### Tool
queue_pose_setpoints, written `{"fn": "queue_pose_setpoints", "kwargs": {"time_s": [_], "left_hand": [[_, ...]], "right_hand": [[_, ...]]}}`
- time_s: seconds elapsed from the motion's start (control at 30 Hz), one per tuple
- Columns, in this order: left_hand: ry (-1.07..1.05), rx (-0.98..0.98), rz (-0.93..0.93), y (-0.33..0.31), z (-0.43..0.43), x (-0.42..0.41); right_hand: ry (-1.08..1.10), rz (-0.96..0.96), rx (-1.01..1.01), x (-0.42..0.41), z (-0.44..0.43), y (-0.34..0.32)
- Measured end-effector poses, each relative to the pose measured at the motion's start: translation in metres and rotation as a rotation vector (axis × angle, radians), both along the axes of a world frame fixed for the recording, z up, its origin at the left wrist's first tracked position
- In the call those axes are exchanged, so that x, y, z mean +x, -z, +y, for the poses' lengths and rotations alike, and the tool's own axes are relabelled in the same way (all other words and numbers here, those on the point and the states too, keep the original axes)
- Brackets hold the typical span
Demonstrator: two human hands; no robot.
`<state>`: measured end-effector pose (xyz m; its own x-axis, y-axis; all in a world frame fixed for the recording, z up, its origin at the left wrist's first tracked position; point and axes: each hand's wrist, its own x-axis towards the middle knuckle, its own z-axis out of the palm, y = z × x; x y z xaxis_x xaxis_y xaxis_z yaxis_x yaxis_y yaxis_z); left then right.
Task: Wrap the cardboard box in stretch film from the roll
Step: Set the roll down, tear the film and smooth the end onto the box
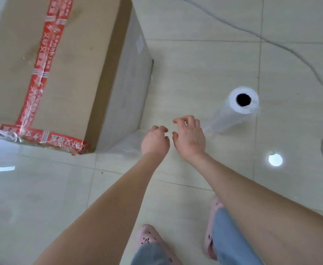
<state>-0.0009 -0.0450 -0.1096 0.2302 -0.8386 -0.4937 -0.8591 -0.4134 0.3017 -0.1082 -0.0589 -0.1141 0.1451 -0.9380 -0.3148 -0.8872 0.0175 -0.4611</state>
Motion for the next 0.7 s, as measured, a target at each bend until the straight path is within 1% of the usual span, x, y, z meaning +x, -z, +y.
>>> {"fn": "queue_pose_setpoints", "kwargs": {"time_s": [0.13, 0.3, 0.4, 0.47, 0.6, 0.7], "left_hand": [[-0.036, -0.024, -0.039, 0.022, 0.041, 0.042], [-0.039, -0.128, -0.165, 0.06, 0.073, 0.076], [0.072, -0.205, -0.295, 0.085, 0.086, 0.092], [0.157, -0.257, -0.347, 0.102, 0.088, 0.102], [0.288, -0.382, -0.384, 0.123, 0.093, 0.123], [0.347, -0.483, -0.345, 0.127, 0.105, 0.142]], "right_hand": [[-0.088, -0.01, 0.023, 0.042, 0.033, 0.027], [-0.202, -0.018, -0.023, 0.085, 0.057, 0.073], [-0.243, -0.007, -0.093, 0.097, 0.064, 0.102], [-0.257, -0.01, -0.129, 0.101, 0.064, 0.123], [-0.293, -0.051, -0.183, 0.117, 0.055, 0.16], [-0.325, -0.127, -0.247, 0.131, 0.047, 0.178]]}}
